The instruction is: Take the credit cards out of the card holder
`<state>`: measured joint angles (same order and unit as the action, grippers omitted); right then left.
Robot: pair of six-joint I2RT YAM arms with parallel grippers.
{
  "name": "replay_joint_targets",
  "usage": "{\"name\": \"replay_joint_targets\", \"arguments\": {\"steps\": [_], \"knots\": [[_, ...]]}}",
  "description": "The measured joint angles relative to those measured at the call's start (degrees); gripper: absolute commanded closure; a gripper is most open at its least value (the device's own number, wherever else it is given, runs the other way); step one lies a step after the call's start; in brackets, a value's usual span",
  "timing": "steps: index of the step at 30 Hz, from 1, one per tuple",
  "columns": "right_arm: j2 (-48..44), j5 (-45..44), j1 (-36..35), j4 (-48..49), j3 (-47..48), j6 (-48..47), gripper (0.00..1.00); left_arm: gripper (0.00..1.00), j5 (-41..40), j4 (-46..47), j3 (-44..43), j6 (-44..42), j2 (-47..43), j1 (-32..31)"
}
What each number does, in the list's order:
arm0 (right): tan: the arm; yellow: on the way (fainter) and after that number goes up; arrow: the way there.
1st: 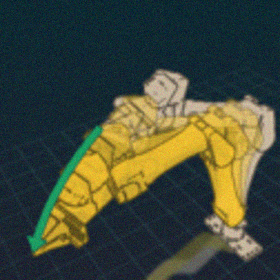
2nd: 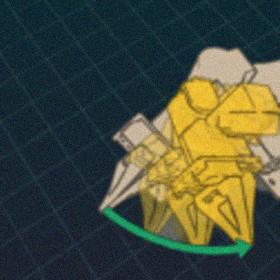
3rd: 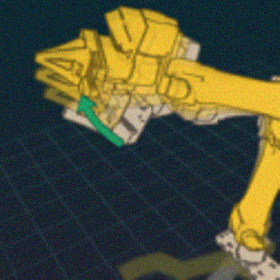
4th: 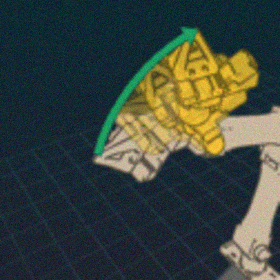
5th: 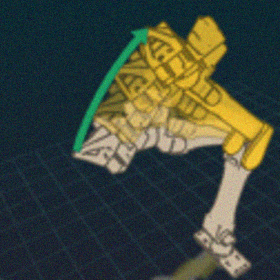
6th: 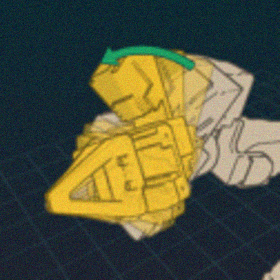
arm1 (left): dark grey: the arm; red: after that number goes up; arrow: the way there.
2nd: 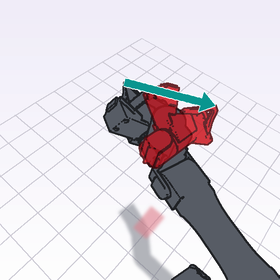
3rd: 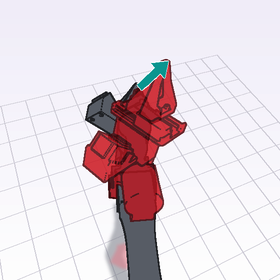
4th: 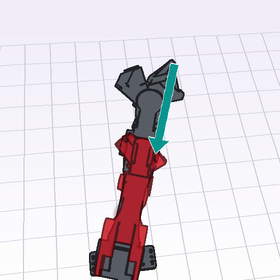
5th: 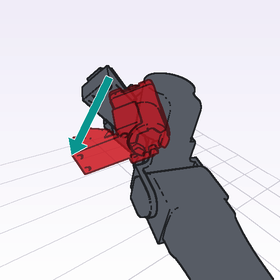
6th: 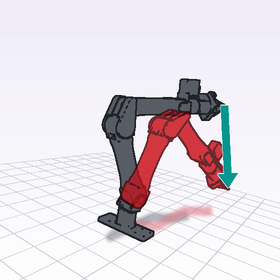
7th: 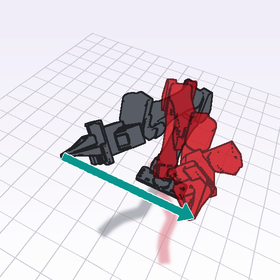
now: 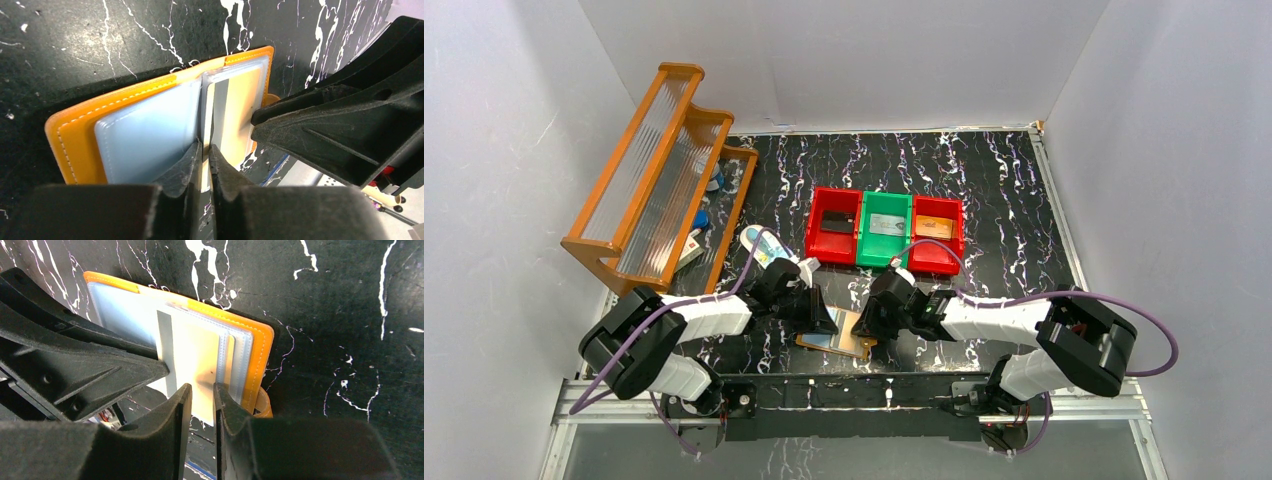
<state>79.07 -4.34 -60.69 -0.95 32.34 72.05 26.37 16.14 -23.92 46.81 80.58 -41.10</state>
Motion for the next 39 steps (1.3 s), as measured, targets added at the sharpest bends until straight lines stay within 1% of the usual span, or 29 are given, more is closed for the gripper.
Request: {"name": "replay_joint_targets", "arguments": {"steps": [1,11,13,14,20,29,39], "knots": [[0.00,0.04,0.04,0.00,-0.02,0.00,0.69,1.00,-0.04,0.09,0.09,0.11,-0.02,0.00],[0.35,0.61,0.33,1.29,-0.33,0.20,0.70,1.00,-1.62,-2.08,0.74,0.22,-2.69,-0.02],[0.50,0.74,0.39,1.57,-0.33,0.20,0.80,1.00,-1.95,-2.62,0.83,0.13,-3.21,-0.04],[0.57,0.74,0.55,1.60,-0.35,0.04,0.82,1.00,-2.05,-2.93,0.85,0.09,-3.48,-0.07],[0.94,1.57,1.07,2.19,-0.72,-0.31,0.86,1.00,-2.93,-3.98,0.96,-0.11,-4.50,-0.15],[1.99,2.36,1.38,3.06,-0.39,-0.76,0.88,1.00,-4.63,-6.73,1.01,-0.37,-7.48,-0.28],[2.95,3.06,1.55,2.60,0.59,-1.97,0.88,1.00,-6.27,-9.60,1.05,-0.81,-12.15,-0.28]]}}
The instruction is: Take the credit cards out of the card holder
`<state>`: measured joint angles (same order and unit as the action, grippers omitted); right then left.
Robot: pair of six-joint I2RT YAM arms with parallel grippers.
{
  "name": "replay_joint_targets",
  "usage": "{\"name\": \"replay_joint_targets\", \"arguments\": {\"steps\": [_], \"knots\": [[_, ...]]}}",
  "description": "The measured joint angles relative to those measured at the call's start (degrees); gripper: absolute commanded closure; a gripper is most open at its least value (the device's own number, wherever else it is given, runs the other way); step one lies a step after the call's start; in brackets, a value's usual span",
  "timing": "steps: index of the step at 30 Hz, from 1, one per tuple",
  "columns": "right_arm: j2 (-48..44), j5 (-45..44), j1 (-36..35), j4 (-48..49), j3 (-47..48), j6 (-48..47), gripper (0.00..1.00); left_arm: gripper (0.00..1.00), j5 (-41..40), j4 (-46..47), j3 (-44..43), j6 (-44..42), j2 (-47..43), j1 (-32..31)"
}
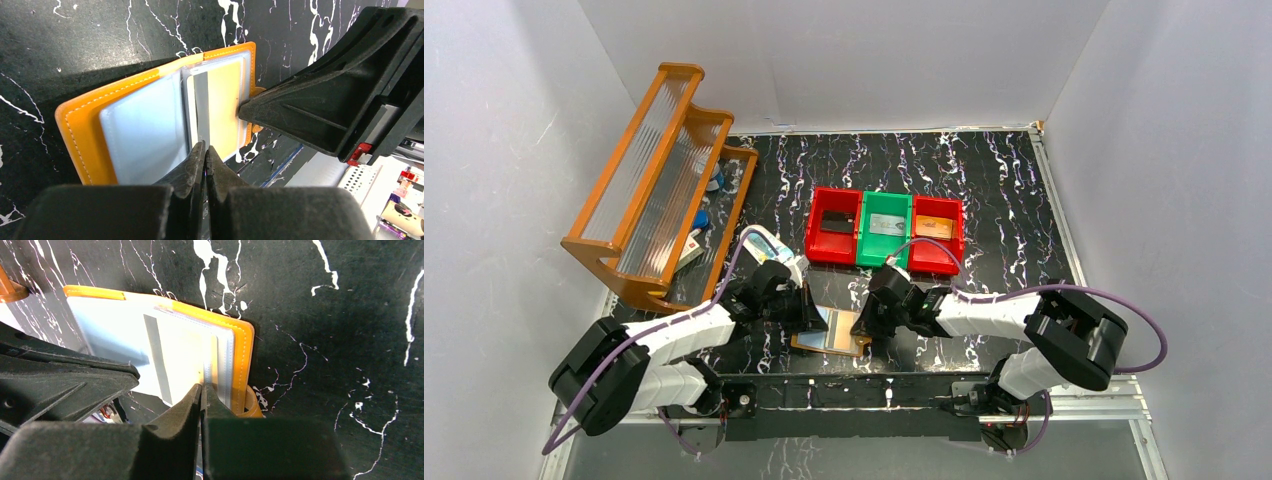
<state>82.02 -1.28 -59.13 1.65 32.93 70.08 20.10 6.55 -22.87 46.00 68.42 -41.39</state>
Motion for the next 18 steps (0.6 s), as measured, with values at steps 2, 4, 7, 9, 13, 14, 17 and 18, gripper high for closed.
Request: {"name": "replay_joint_targets", "arguments": {"steps": [2,4,7,9,13,14,17,18], "knots": [[0.13,0.13,0.11,0.00,0.09,-0.02,0.88,0.95,-0.02,-0.02,0.00,-0.11,-0.22,0.00],[0.46,0.39,0.20,-0.07,0.35,-0.09,0.88,0.89,0.00,-0.04,0.00,-0.13,-0.20,0.00],[0.87,0.55,0.26,0.02,0.70,-0.09,0.88,0.82,0.04,0.76,0.00,0.07,0.26,0.00],[0.98,0.63,0.26,0.07,0.76,-0.13,0.88,0.81,0.09,1.36,0.00,0.22,1.11,0.00],[1.07,0.83,0.31,0.22,0.76,-0.20,0.88,0.81,0.44,2.51,0.04,0.55,2.67,0.00],[1.09,0.85,0.33,0.22,0.76,-0.22,0.88,0.81,0.57,3.08,0.24,0.74,2.82,0.00],[1.11,0.98,0.42,0.24,0.76,-0.22,0.88,0.81,1.11,4.63,1.33,1.44,2.84,0.00],[1.11,1.05,0.44,0.26,0.76,-0.22,0.88,0.83,1.40,5.14,1.70,1.64,2.84,0.00]]}}
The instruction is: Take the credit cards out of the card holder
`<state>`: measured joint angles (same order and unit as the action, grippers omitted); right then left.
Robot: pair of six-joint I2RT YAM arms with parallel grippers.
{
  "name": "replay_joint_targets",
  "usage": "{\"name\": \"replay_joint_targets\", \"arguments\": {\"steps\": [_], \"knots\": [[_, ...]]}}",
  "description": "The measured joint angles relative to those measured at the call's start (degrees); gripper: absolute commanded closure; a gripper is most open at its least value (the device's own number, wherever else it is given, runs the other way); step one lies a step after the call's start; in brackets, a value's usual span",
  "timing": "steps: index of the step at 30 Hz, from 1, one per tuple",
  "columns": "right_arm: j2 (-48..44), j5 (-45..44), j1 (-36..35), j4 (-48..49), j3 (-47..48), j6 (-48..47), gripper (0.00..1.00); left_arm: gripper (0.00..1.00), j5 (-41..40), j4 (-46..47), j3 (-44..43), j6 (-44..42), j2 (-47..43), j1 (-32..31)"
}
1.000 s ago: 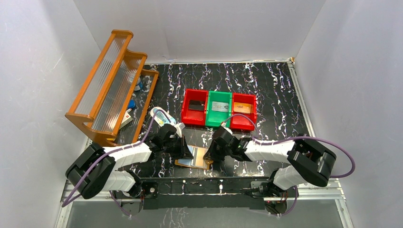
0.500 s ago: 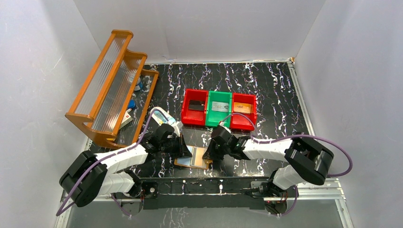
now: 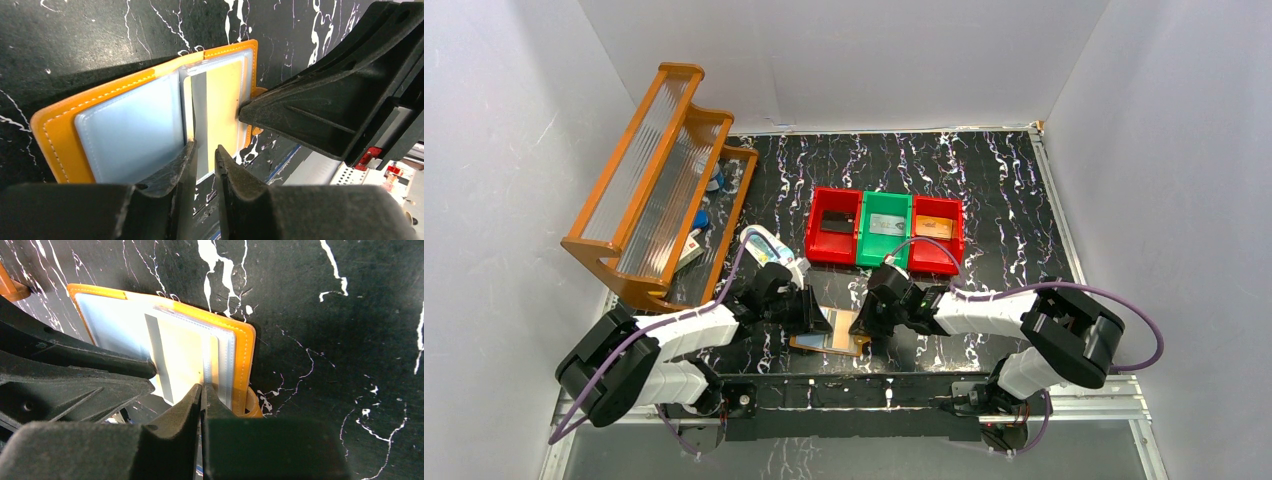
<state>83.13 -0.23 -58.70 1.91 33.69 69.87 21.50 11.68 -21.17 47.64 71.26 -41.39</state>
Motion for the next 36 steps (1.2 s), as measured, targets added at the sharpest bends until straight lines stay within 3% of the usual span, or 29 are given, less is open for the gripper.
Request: {"name": "replay_joint_targets", "arguments": {"steps": [10,17,23,27,36], "knots": [[0.61,0.59,0.20,1.44,-0.11,0.02,0.88,0.95,3.23,4.59,1.14,1.49,1.79,0.00],[0.66,0.66,0.20,1.60,-0.15,0.02,0.88,0.68,2.91,3.56,1.03,1.16,1.73,0.00],[0.66,0.66,0.22,1.60,-0.15,0.04,0.88,0.60,-1.33,-1.79,-0.31,-0.31,-1.95,-0.04],[0.68,0.68,0.22,1.62,-0.15,0.04,0.88,0.60,-3.76,-4.17,-0.74,-1.14,-2.32,-0.04],[0.98,1.38,0.52,1.97,-0.15,0.20,0.88,0.76,-1.38,0.07,-0.83,-0.87,1.97,0.00]]}}
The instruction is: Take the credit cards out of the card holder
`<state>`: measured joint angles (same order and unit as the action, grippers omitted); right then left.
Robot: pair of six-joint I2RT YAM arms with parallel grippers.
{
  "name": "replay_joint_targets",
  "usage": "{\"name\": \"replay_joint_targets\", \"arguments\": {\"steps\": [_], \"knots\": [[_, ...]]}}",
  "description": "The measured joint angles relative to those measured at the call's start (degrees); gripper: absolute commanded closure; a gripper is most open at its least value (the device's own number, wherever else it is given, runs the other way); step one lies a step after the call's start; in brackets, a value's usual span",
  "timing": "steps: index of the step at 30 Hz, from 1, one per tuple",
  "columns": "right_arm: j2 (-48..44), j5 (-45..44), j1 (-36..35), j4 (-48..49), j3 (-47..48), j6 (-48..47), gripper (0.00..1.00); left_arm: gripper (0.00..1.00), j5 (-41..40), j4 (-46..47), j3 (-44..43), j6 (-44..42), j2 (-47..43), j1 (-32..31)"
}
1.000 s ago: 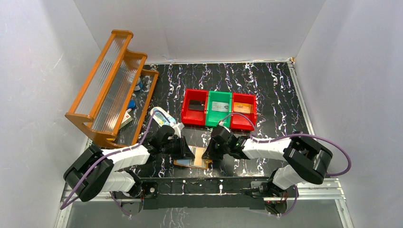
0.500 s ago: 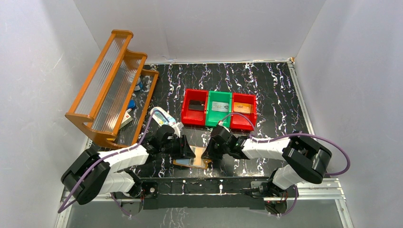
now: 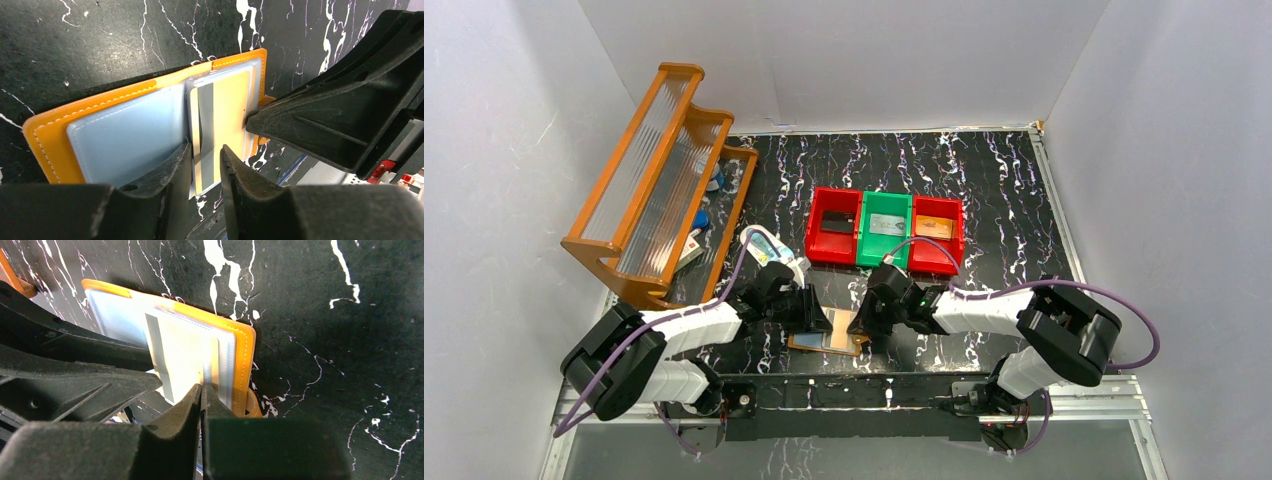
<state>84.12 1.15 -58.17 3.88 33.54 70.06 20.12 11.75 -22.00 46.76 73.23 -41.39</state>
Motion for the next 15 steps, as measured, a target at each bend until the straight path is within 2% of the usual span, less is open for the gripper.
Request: {"name": "replay_joint_targets", "arguments": {"steps": [4,10,15], "knots": [[0.24,0.42,0.17,0.22,0.00,0.00,0.88,0.80,0.02,0.72,0.48,0.33,0.07,0.07],[0.70,1.01,0.35,0.96,0.00,0.04,0.87,0.99,-1.33,0.22,1.86,0.83,-2.14,0.17],[0.74,1.07,0.37,1.09,0.00,0.04,0.84,1.00,-1.33,-0.09,2.16,0.81,-3.17,0.28]]}}
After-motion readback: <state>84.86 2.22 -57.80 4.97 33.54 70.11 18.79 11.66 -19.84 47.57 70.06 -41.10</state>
